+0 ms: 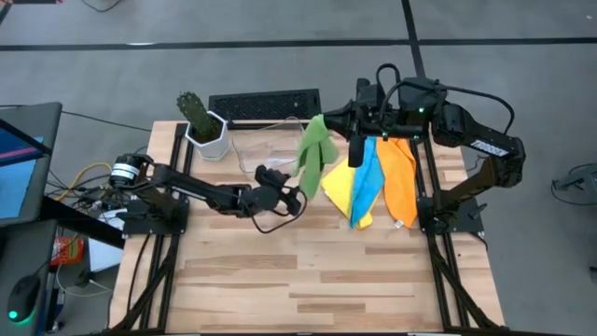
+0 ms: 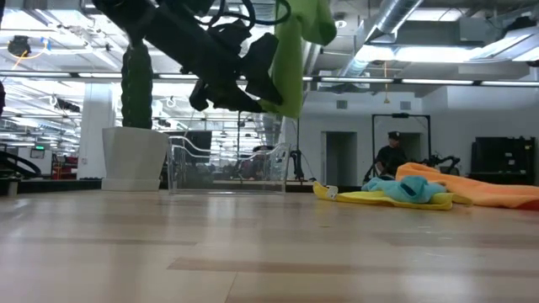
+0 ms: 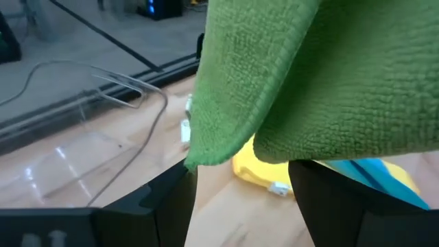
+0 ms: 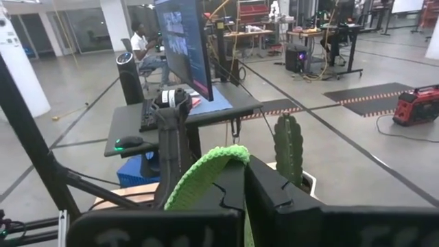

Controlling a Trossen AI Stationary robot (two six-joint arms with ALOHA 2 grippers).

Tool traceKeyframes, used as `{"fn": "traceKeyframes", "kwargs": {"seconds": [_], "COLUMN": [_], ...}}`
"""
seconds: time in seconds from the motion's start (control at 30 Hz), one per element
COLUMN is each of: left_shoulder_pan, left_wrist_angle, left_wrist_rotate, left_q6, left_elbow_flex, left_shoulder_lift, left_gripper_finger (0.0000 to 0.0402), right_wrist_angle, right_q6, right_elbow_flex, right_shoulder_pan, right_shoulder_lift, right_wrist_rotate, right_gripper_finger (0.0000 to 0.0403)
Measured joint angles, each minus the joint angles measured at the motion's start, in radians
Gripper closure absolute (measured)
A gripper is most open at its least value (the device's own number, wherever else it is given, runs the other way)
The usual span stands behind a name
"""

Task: Fold microfiber towels
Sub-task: Fold the green microfiber cloth

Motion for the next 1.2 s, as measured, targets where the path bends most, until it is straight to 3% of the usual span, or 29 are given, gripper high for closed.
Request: {"fn": "traceKeyframes", "kwargs": {"seconds": [0.47,0.63,0.73,0.83,1.2], "left_shoulder_pan": [0.013,-0.017,-0.01,-0.003,-0.006], "left_wrist_angle": [-0.005,0.001,0.026,0.029,-0.123], "left_wrist_rotate": [0.116,0.034,0.053,0.075,0.0], "left_q6": [0.116,0.201,0.241,0.234,0.202], "left_elbow_flex": [-0.001,-0.002,-0.002,-0.002,-0.002], "left_shoulder_lift": [-0.022,-0.047,-0.047,-0.043,-0.042], "left_gripper_finger": [0.018,0.018,0.018,0.018,0.018], "right_wrist_angle": [-0.02,-0.033,-0.033,-0.032,-0.035], "right_q6": [-0.01,-0.011,-0.011,-0.011,-0.011], "right_elbow_flex": [0.0,0.0,0.0,0.0,0.0], "right_shoulder_pan": [0.016,0.003,0.004,0.004,0.004], "right_shoulder_lift": [0.0,0.0,0.0,0.0,0.0], "right_wrist_rotate": [-0.003,0.004,0.003,0.003,0.002], "right_gripper_finger": [0.0377,0.0375,0.0372,0.0373,0.0373]}}
